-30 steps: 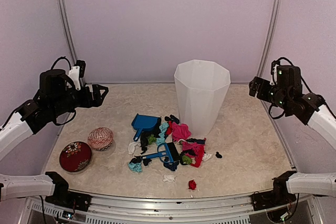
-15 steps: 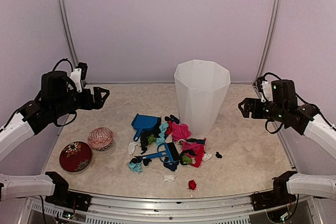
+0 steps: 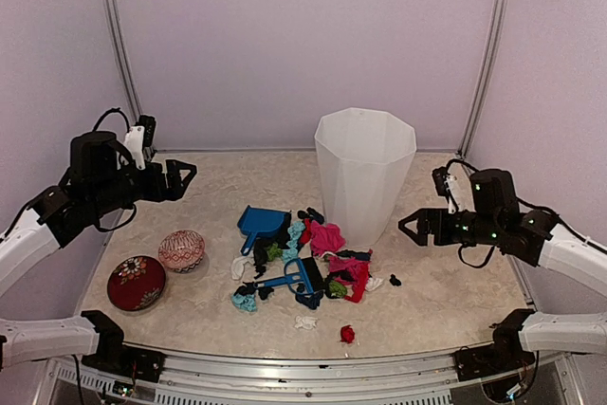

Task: Sweep away the paper scraps from the table
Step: Move the trash bin to the center of the board.

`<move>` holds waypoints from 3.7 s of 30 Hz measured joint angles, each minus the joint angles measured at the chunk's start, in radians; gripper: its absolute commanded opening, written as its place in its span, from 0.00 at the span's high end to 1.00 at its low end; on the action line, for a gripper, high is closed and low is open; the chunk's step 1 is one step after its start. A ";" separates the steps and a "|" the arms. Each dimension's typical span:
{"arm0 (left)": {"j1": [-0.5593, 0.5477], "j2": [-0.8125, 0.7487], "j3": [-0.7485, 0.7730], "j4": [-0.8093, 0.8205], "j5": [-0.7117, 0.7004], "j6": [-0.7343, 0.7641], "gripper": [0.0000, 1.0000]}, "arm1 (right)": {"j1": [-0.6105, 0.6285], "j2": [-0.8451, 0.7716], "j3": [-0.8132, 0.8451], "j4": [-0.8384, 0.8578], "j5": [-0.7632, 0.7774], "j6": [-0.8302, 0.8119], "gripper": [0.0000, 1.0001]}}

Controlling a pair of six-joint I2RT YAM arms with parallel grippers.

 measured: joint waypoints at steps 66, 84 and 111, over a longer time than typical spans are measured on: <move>0.047 -0.060 -0.028 0.019 0.085 -0.018 0.01 | 0.299 0.761 -0.084 1.143 0.716 0.000 0.00; 0.054 -0.050 -0.028 0.019 0.086 -0.018 0.01 | 0.294 0.832 -0.092 1.170 0.711 0.065 0.00; 0.060 -0.001 -0.028 0.019 0.085 -0.019 0.01 | 0.106 1.021 0.098 1.240 0.624 0.039 0.00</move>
